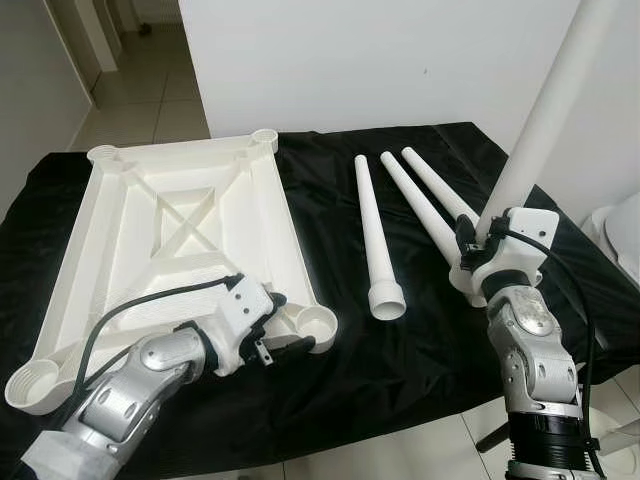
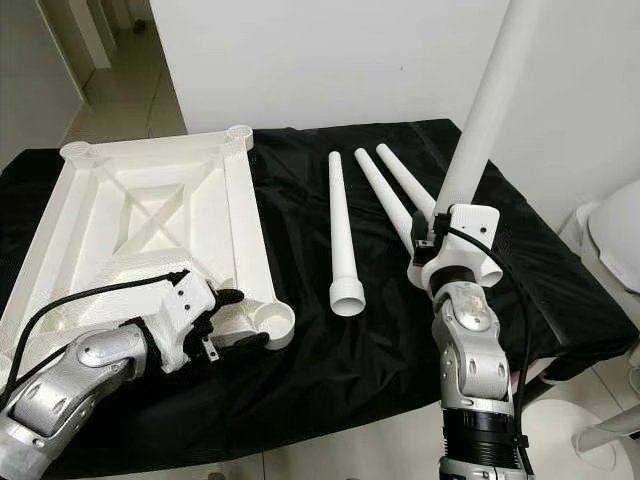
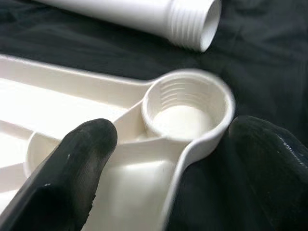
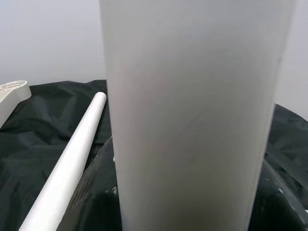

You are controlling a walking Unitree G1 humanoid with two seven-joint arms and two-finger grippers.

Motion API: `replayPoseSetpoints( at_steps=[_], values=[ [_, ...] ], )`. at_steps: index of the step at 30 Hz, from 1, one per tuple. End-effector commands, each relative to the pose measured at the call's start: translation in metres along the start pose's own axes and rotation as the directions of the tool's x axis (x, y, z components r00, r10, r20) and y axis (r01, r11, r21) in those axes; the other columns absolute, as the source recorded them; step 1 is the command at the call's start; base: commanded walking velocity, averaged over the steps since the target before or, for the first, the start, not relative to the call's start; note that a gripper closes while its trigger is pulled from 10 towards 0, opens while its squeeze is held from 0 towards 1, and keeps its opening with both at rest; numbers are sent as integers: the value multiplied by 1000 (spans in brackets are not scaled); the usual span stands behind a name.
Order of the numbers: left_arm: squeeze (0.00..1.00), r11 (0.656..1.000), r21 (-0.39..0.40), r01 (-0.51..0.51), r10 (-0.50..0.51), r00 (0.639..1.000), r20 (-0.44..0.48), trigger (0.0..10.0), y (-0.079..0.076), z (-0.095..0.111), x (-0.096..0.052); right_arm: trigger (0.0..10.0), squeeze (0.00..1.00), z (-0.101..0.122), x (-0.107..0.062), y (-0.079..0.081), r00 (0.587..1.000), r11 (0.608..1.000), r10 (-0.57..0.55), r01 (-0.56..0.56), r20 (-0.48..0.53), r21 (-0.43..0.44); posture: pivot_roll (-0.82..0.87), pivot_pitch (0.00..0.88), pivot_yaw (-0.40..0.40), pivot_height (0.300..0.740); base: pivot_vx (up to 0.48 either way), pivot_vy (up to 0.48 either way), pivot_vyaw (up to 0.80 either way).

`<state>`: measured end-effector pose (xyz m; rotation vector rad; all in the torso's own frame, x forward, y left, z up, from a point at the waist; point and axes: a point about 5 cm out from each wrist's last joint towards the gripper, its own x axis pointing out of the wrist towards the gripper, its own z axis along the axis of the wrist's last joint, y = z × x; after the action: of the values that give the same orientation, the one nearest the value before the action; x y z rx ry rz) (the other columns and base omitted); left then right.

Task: Building children table

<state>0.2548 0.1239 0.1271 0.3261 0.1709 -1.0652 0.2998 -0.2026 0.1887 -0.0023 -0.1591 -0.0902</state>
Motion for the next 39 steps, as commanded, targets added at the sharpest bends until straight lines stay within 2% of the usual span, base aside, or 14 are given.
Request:
replayPoseSetpoints(
  at_steps=[1, 3, 5, 7, 15, 19, 21, 24, 25, 28, 39],
  values=[
    [0, 995, 26, 96, -93, 992, -80, 10000, -4, -13, -4, 10000, 0, 2, -2, -2, 1000, 1000, 2, -2, 0, -12, -64, 0, 22, 740, 0, 0, 0],
    [0, 993, 49, 110, -103, 988, -119, 10000, -5, -20, -6, 10000, 0, 2, -1, -2, 1000, 1000, 3, -3, -1, -15, -64, 0, 23, 740, 0, 0, 0],
    [0, 993, 49, 110, -103, 988, -119, 10000, -5, -20, -6, 10000, 0, 2, -1, -2, 1000, 1000, 3, -3, -1, -15, -64, 0, 23, 740, 0, 0, 0],
    [0, 988, 90, 129, -116, 984, -136, 10000, -6, -23, -7, 10000, 0, 2, -1, -3, 1000, 1000, 2, -2, -3, -19, -64, 1, 23, 740, 0, 0, 0],
    [0, 987, 94, 127, -114, 984, -137, 10000, -8, -23, -4, 10000, 0, 2, -1, -3, 1000, 1000, 1, -1, -6, -22, -64, 9, 23, 740, 0, 0, 0],
    [0, 989, 107, 102, -94, 992, -81, 10000, -10, -11, 13, 10000, 0, 3, 2, -2, 1000, 1000, 5, -5, -5, -29, -72, 29, 27, 740, 0, 0, 0],
    [0, 989, 107, 102, -94, 992, -81, 10000, -10, -11, 13, 10000, 0, 3, 2, -2, 1000, 1000, 5, -5, -5, -29, -72, 29, 27, 740, 0, 0, 0],
    [0, 992, 111, 66, -62, 997, -40, 10000, -12, -1, 31, 10000, 0, 6, 3, -1, 1000, 1000, 1, -1, 3, -31, -82, 36, 34, 740, 0, 0, 0],
    [0, 992, 111, 66, -62, 997, -40, 10000, -12, -1, 31, 10000, 0, 6, 3, -1, 1000, 1000, 1, -1, 3, -31, -82, 36, 34, 740, 0, 0, 0],
    [0, 996, 84, 13, -13, 1000, -2, 10000, -13, 11, 48, 10000, 0, 7, 3, -3, 1000, 999, -13, 14, 10, -29, -94, 38, 44, 740, 0, 0, 0],
    [0, 997, 54, -63, 62, 998, 17, 10000, -13, 24, 70, 10000, 0, 7, 5, -1, 1000, 999, -19, 20, 13, -27, -104, 37, 45, 740, 0, 0, 0]
  ],
)
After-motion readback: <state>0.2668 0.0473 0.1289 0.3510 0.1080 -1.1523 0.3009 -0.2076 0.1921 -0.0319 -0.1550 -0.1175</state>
